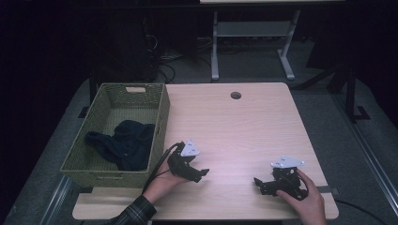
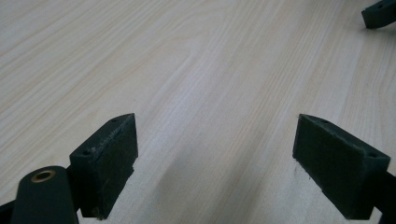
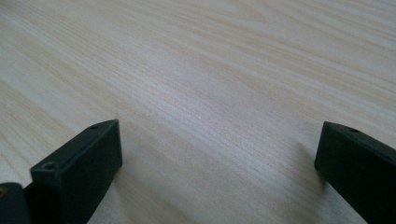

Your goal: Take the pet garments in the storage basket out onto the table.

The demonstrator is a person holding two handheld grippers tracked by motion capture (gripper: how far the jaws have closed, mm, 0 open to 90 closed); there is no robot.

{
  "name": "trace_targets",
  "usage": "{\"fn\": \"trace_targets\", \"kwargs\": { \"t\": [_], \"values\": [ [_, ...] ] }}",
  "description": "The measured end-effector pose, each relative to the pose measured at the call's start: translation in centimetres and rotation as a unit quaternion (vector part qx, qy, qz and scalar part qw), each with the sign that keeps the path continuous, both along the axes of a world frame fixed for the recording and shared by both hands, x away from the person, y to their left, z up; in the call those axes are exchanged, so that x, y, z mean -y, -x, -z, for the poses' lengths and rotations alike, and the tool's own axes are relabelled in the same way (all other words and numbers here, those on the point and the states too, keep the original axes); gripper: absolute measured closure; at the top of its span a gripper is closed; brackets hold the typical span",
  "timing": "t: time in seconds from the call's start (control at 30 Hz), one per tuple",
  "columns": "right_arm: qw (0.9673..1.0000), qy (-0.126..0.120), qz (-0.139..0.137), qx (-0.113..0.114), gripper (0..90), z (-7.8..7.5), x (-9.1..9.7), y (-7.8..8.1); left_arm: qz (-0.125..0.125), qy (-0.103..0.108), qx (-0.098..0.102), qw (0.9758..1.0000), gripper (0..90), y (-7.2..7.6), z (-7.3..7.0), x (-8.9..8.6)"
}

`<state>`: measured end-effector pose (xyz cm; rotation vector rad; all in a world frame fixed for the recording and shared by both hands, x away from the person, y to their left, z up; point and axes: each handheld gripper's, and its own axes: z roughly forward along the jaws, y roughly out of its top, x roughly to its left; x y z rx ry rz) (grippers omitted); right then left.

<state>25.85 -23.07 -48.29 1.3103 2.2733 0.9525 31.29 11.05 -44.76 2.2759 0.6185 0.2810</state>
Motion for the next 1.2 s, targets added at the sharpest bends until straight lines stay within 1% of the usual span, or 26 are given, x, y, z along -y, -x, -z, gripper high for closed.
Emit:
{"fn": "trace_targets", "kwargs": {
  "t": [0.17,0.23,0.27,0.37,0.53,0.63,0.73,0.9,1.07,1.2],
  "values": [
    [1.0000,0.000,0.000,0.000,0.4,0.0,0.0,0.0,0.001,-0.003,0.006,1.0000,13.6,0.0,-0.3,0.0],
    [1.0000,0.000,-0.001,0.000,0.4,0.0,0.0,0.0,0.000,-0.001,0.006,1.0000,13.6,0.0,-0.5,0.0],
    [1.0000,0.000,-0.001,0.000,0.4,0.0,0.0,0.0,-0.001,0.003,0.006,1.0000,13.6,0.0,-0.5,0.0],
    [1.0000,0.000,-0.001,0.000,0.4,0.0,0.0,0.0,-0.002,0.005,0.005,1.0000,13.6,-0.1,-0.7,-0.1],
    [1.0000,0.000,-0.002,0.000,0.4,0.0,0.0,0.0,0.002,0.004,0.011,0.9999,13.7,-0.1,-1.2,0.0],
    [1.0000,0.000,-0.002,0.000,0.4,0.0,0.0,0.0,-0.001,0.007,0.010,0.9999,13.7,-0.2,-1.4,-0.1],
    [1.0000,0.001,-0.003,0.000,0.5,0.0,0.0,0.0,0.002,0.003,0.013,0.9999,13.7,-0.2,-1.5,-0.1],
    [1.0000,0.000,-0.002,0.000,0.4,0.0,0.0,0.0,0.005,0.002,0.011,0.9999,13.6,-0.2,-1.9,0.0],
    [1.0000,0.000,-0.003,0.000,0.4,0.0,0.0,0.0,0.001,0.004,0.010,0.9999,13.6,-0.3,-2.3,-0.1],
    [1.0000,0.000,-0.003,0.000,0.5,0.0,0.0,0.0,0.002,0.005,0.010,0.9999,13.6,-0.3,-2.7,0.0]
  ]
}}
